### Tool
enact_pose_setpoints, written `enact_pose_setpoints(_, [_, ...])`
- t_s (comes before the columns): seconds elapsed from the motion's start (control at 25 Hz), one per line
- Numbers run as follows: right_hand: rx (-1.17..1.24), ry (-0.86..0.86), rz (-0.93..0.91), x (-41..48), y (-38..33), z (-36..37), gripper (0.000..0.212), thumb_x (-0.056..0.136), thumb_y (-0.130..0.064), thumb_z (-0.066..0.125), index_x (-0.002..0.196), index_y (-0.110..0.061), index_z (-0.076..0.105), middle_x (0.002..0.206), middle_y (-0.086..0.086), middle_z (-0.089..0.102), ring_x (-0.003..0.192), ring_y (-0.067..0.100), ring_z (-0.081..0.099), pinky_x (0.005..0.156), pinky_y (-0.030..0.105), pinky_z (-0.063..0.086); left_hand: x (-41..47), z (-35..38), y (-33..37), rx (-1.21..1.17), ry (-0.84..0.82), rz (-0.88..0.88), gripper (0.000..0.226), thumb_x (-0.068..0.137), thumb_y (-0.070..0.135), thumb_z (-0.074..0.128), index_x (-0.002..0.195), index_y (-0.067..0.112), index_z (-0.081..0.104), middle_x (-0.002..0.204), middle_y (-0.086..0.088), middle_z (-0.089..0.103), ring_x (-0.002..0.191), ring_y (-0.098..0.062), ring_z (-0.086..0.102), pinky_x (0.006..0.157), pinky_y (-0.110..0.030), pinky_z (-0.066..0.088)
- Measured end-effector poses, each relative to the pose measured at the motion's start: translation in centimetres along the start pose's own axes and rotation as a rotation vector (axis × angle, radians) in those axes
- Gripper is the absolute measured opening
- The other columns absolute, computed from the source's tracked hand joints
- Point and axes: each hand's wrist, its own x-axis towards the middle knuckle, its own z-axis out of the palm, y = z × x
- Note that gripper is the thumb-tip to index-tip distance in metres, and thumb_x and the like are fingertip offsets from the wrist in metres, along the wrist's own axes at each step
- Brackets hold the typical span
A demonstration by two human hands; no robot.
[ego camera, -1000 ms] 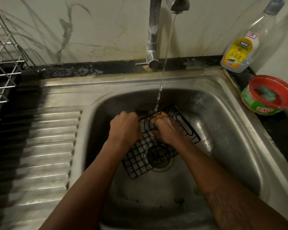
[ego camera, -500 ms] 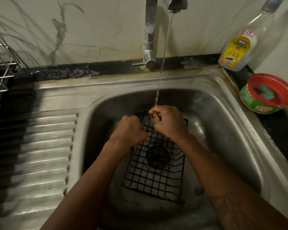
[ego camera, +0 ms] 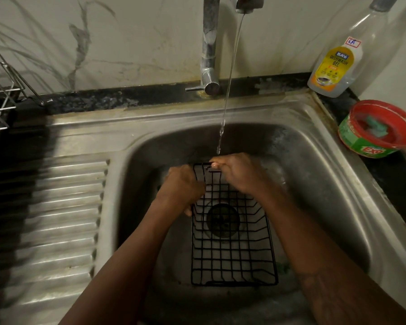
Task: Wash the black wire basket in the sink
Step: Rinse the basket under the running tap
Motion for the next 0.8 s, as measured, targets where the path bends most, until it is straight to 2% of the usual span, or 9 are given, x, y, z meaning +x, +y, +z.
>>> enact_pose_setpoints(0.08, [0.05, 0.005, 0.085, -1.0, 1.8, -1.6, 0.031, 0.106, -0.023, 0.05, 0.132, -0.024, 0.067, 0.117, 0.006, 0.073, 0.101, 0.021, 0.068, 0.091, 0.04, 0.057, 0.1, -0.1, -0.1, -0.043, 0.022, -0.019, 0.018, 0.096, 0.016, 0.062, 0.082, 0.005, 0.059, 0.07, -0.016, 0.072, 0.042, -0.019, 0.068, 0.039, -0.022, 0.051])
enact_pose_setpoints(0.2, [-0.102, 0.077, 0.143, -1.1, 2.2, -1.8, 0.037, 0.1, -0.009, 0.051, 0.132, -0.019, 0.066, 0.124, 0.009, 0.068, 0.115, 0.023, 0.06, 0.1, 0.041, 0.048, 0.1, -0.2, 0.0, -0.068, -0.039, -0.016, 0.014, 0.096, 0.01, 0.062, 0.084, 0.006, 0.057, 0.069, -0.015, 0.072, 0.045, -0.017, 0.07, 0.042, -0.022, 0.054])
enact_pose_setpoints(0.32, [-0.222, 0.026, -0.009, 0.8, -1.9, -0.3, 0.049, 0.095, -0.007, 0.057, 0.139, -0.026, 0.059, 0.137, 0.002, 0.063, 0.127, 0.021, 0.052, 0.106, 0.042, 0.037, -0.1, -0.3, 0.4, -0.114, -0.083, 0.0, 0.011, 0.094, 0.001, 0.061, 0.086, 0.005, 0.056, 0.067, -0.015, 0.072, 0.05, -0.021, 0.073, 0.052, -0.032, 0.063])
enact_pose_setpoints(0.44, [-0.187, -0.029, -0.148, 2.0, -4.5, 2.1, 0.059, 0.091, -0.008, 0.068, 0.145, -0.027, 0.054, 0.147, -0.001, 0.058, 0.134, 0.02, 0.052, 0.11, 0.039, 0.037, -0.5, -0.2, 0.4, -0.063, -0.08, 0.038, 0.021, 0.095, 0.004, 0.064, 0.086, 0.014, 0.048, 0.07, -0.01, 0.068, 0.043, -0.016, 0.069, 0.04, -0.021, 0.053])
enact_pose_setpoints(0.52, [-0.14, -0.034, -0.137, 1.8, -3.3, 1.8, 0.06, 0.091, -0.004, 0.063, 0.145, -0.03, 0.055, 0.146, -0.002, 0.06, 0.129, 0.019, 0.057, 0.108, 0.039, 0.042, -0.7, -0.4, 0.3, -0.074, -0.072, 0.03, 0.018, 0.094, 0.003, 0.065, 0.089, 0.012, 0.051, 0.072, -0.011, 0.068, 0.041, -0.015, 0.068, 0.038, -0.018, 0.05])
enact_pose_setpoints(0.6, [-0.061, -0.05, -0.047, 0.8, -1.1, 0.6, 0.057, 0.094, 0.0, 0.054, 0.143, -0.029, 0.057, 0.135, 0.002, 0.066, 0.104, 0.014, 0.067, 0.087, 0.03, 0.054, -0.9, -0.6, 0.2, -0.068, -0.069, 0.002, 0.014, 0.093, 0.002, 0.065, 0.085, 0.009, 0.055, 0.07, -0.011, 0.068, 0.038, -0.014, 0.066, 0.036, -0.017, 0.047])
enact_pose_setpoints(0.68, [-0.007, -0.058, 0.049, -0.6, 1.3, -1.0, 0.055, 0.096, 0.002, 0.047, 0.144, -0.024, 0.057, 0.125, 0.006, 0.068, 0.086, 0.012, 0.065, 0.072, 0.022, 0.053, -0.8, -0.7, 0.0, -0.05, -0.065, -0.025, 0.014, 0.091, 0.003, 0.067, 0.085, 0.006, 0.054, 0.07, -0.013, 0.068, 0.037, -0.013, 0.065, 0.035, -0.016, 0.045])
enact_pose_setpoints(0.76, [-0.041, -0.016, 0.122, -1.2, 2.4, -1.5, 0.056, 0.095, 0.002, 0.047, 0.144, -0.022, 0.056, 0.129, 0.008, 0.067, 0.1, 0.017, 0.066, 0.09, 0.033, 0.055, -0.8, -0.8, 0.0, -0.021, -0.063, -0.014, 0.015, 0.091, 0.003, 0.068, 0.085, 0.004, 0.053, 0.067, -0.013, 0.068, 0.035, -0.011, 0.063, 0.034, -0.016, 0.043])
enact_pose_setpoints(0.8, [-0.107, 0.012, 0.118, -1.0, 2.0, -1.1, 0.055, 0.094, 0.001, 0.05, 0.143, -0.022, 0.057, 0.132, 0.007, 0.067, 0.113, 0.02, 0.064, 0.102, 0.039, 0.049, -0.9, -0.8, 0.1, -0.026, -0.064, -0.002, 0.015, 0.091, 0.002, 0.066, 0.084, 0.004, 0.054, 0.066, -0.013, 0.067, 0.036, -0.013, 0.064, 0.035, -0.017, 0.045])
